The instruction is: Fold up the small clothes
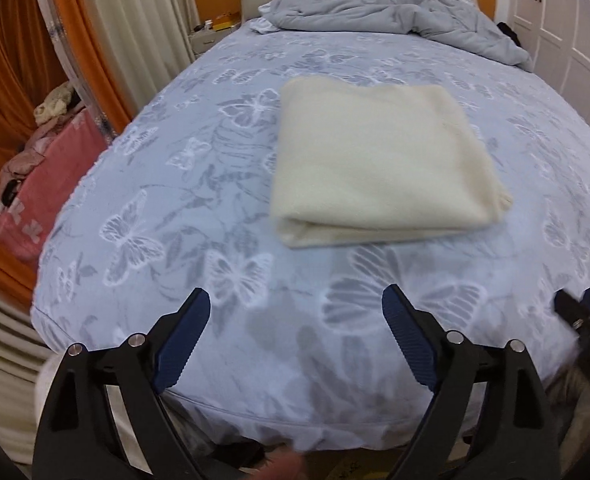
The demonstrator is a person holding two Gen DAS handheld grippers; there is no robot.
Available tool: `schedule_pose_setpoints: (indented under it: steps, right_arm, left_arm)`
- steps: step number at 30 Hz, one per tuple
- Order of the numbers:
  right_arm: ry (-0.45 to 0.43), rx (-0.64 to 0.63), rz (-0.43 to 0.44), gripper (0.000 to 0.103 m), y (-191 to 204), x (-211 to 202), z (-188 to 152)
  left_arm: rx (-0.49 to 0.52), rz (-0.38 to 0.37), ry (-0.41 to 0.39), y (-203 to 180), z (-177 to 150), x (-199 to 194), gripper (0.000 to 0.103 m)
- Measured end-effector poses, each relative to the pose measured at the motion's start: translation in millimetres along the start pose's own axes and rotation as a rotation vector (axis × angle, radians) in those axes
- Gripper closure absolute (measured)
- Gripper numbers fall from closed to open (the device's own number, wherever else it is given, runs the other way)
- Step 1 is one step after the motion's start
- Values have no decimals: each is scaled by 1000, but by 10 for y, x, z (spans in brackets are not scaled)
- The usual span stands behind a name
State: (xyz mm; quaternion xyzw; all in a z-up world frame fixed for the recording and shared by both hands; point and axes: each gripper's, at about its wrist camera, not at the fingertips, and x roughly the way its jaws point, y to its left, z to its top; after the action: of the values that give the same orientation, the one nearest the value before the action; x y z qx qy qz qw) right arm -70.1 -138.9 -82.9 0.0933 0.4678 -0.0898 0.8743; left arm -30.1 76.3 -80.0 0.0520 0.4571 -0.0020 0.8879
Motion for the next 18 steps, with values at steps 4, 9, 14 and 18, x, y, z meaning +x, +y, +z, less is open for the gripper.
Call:
schedule_pose_setpoints:
  steps: [4,9,14,18]
  right_arm:
    - [-18,-16,-8,47,69,-36,-71]
    - [-28,-10,-12,44,117,-56,-110]
    - [-32,-12,-17,44,151,-60,-134]
    - [-15,-3,-19,44,168,-11,-151]
  left_arm:
    - [11,-4,-8,-76,-58,-26,17]
    - [7,-6,-15,-95,-109,-62,18]
    - [4,3,-43,-98,-141,-87,18]
    - [2,9,-45,-93,-160,-54,18]
